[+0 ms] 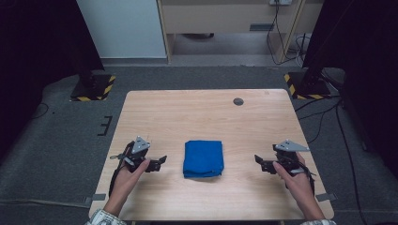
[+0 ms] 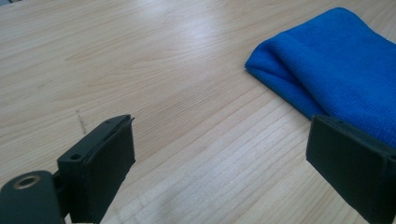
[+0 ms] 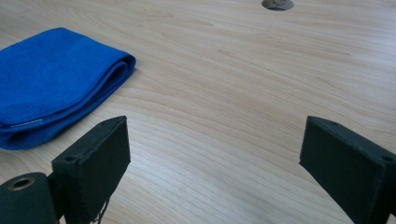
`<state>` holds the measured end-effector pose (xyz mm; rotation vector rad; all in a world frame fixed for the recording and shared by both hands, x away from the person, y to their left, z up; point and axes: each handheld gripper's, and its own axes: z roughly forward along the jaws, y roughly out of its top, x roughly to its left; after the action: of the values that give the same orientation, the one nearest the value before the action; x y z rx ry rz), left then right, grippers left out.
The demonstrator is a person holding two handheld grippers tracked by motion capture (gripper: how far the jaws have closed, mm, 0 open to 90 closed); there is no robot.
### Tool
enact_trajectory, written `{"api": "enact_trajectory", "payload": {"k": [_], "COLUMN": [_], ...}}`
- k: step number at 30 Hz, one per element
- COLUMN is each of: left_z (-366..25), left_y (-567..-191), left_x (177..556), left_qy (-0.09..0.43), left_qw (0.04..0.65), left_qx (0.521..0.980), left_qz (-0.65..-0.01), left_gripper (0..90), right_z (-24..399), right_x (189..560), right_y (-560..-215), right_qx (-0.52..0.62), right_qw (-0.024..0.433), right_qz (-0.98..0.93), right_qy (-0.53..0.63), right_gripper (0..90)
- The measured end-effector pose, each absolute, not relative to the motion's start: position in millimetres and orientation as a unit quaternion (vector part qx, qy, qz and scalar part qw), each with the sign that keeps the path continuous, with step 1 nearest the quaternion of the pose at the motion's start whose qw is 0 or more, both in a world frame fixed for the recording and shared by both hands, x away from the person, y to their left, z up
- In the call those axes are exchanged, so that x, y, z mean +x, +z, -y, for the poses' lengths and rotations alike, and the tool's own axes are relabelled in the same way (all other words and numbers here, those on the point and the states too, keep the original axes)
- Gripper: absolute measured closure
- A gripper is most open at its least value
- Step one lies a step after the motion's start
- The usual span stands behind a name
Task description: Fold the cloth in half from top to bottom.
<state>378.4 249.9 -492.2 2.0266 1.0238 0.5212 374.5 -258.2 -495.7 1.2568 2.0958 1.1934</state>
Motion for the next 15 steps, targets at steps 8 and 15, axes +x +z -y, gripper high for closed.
{"api": "enact_trajectory", "payload": {"k": [8,15], "left_z": [-260,-254], "left_y": [-492,-495], "left_x": [380,390], "left_qy": [0.206,0.206], "left_qw": [0.391,0.379], "left_qx": [0.794,0.801], "left_qz": [-0.417,-0.415], "left_gripper": [6.9,6.8], "right_z": [274,279], "right_x": [372,382], "right_y": [-493,-497], "right_qx": [0.465,0.485], "right_qw": [0.223,0.219], "right_qz": [-0.743,-0.732], "right_qy": [0.426,0.425], "right_gripper": [8.4,8.7]}}
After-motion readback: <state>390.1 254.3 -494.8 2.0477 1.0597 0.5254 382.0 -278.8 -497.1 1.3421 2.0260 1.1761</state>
